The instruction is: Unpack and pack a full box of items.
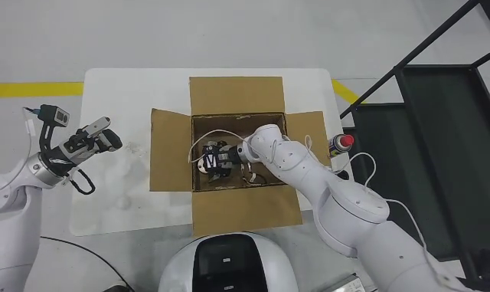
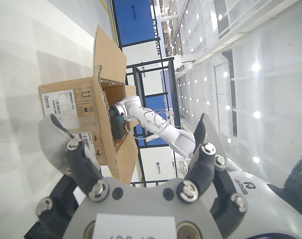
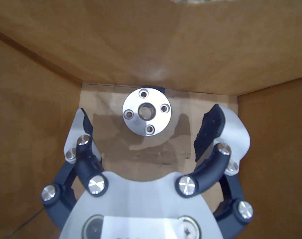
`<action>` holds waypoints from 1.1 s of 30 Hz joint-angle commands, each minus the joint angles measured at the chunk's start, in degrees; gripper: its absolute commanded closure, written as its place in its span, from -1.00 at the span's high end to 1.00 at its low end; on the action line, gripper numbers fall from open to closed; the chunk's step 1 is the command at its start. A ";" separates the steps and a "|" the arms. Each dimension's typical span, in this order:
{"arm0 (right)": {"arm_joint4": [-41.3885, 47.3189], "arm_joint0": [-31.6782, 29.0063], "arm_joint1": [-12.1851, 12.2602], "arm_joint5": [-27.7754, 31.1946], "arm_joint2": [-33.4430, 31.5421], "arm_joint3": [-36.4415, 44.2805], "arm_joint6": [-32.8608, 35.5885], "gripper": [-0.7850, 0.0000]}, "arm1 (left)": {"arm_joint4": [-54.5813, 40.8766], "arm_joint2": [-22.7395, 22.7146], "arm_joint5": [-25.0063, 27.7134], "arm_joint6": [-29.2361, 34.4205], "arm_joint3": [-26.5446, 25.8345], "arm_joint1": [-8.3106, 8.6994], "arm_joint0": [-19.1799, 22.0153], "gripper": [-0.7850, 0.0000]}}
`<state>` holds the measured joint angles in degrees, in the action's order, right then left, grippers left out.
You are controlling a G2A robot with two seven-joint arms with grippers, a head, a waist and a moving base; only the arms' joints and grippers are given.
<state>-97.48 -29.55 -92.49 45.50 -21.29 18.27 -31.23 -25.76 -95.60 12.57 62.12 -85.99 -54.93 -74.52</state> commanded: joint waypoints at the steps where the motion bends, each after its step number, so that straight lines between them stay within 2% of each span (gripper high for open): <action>1: 0.43 0.09 -0.34 -0.61 -0.15 -0.88 0.03 1.00 | 0.00 0.00 0.00 0.00 0.00 0.00 0.00 1.00; 12: 0.22 0.03 -2.14 -0.80 0.42 -2.43 0.68 0.98 | 0.00 0.00 0.00 0.00 0.00 0.00 0.00 1.00; 14: 0.15 0.04 -2.43 -0.71 0.54 -2.78 0.81 0.80 | 0.00 0.00 0.00 0.00 0.00 0.00 0.00 1.00; 16: 0.06 0.13 -2.67 -0.68 0.62 -3.13 0.75 0.44 | 0.00 0.00 0.00 0.00 0.00 0.00 0.00 1.00; 17: 0.03 0.18 -2.78 -0.67 0.66 -3.31 0.73 -0.04 | 0.00 0.00 0.00 0.00 0.00 0.00 0.00 1.00; 20: -0.08 0.32 -3.06 -0.88 0.74 -3.82 0.94 -0.27 | 0.00 0.00 0.00 0.00 0.00 0.00 0.00 1.00; 22: -0.07 0.37 -3.23 -0.91 0.75 -4.16 1.16 -0.56 | 0.00 0.00 0.00 0.00 0.00 0.00 0.00 1.00; 27: 0.22 0.38 -3.54 -1.08 0.66 -4.74 1.86 -0.74 | 0.00 0.00 0.00 0.00 0.00 0.00 0.00 1.00; 30: -0.20 0.60 -3.61 -1.00 0.83 -4.52 1.53 -1.00 | 0.00 0.00 0.00 0.00 0.00 0.00 0.00 1.00; 33: -1.20 1.01 -3.45 -0.79 1.19 -4.46 0.88 -1.00 | 0.00 0.00 0.00 0.00 0.00 0.00 0.00 1.00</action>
<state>-98.32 -28.70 -96.02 44.60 -20.22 13.80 -30.11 -25.76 -95.60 12.57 62.12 -85.99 -54.93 -74.52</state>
